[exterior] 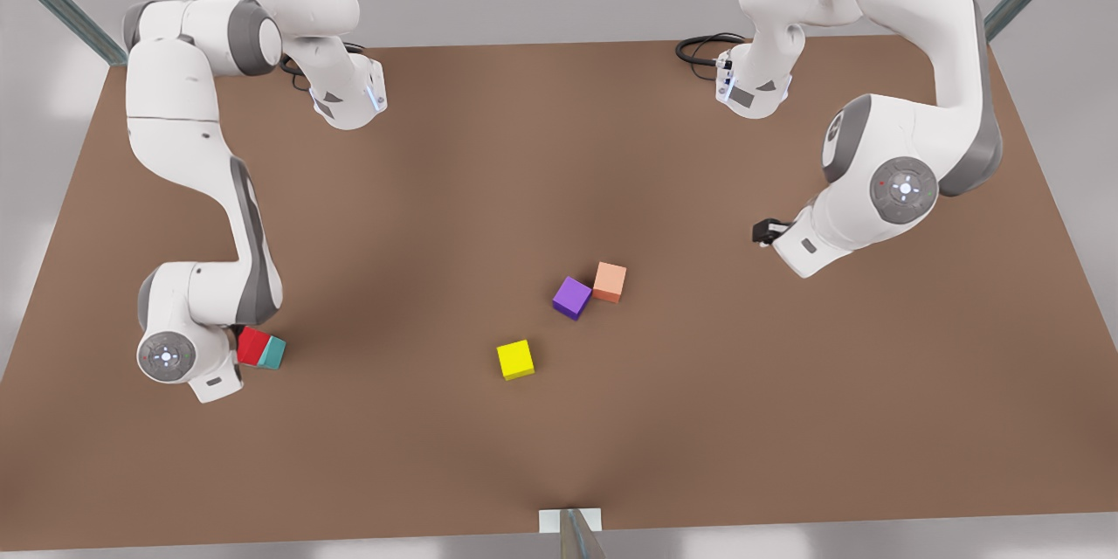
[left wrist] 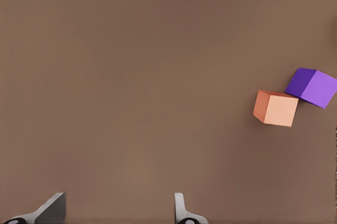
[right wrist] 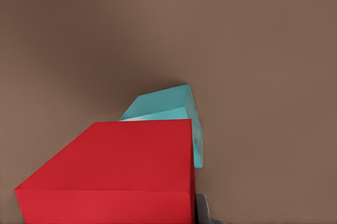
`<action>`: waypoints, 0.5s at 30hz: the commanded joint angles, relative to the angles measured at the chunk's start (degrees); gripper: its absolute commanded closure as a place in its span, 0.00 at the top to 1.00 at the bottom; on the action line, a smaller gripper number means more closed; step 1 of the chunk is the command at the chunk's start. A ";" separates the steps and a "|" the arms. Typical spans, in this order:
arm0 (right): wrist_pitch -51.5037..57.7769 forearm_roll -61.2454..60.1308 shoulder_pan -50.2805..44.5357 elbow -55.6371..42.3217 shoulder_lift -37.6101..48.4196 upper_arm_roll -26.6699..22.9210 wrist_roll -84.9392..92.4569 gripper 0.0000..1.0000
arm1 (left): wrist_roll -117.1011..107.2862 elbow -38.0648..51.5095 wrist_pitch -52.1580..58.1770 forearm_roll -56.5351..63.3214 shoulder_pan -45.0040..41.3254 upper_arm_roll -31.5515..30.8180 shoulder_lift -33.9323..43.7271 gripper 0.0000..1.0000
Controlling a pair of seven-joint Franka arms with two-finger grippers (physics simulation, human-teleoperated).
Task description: Pick up red wooden cube and pass to hand red wooden cube and place in blue wooden cube
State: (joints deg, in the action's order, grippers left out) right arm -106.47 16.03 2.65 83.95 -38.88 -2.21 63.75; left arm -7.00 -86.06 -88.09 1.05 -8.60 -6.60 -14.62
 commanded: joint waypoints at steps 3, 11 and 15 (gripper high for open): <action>-1.81 -0.21 0.61 0.95 -0.15 0.01 -9.26 0.38 | -3.46 0.10 0.29 -0.79 -0.10 -0.17 0.11 1.00; -5.42 -1.17 1.22 3.68 -0.24 0.01 -9.35 0.38 | -3.73 0.81 2.49 -0.52 -0.54 -0.26 0.11 1.00; -5.42 -2.14 1.13 3.85 -0.24 0.01 -9.35 1.00 | -3.82 1.86 2.58 -0.61 -0.10 -0.17 0.11 1.00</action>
State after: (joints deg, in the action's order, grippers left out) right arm -112.49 15.43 3.83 87.84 -39.15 -2.10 58.09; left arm -9.02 -84.29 -86.19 0.39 -8.64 -6.73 -14.57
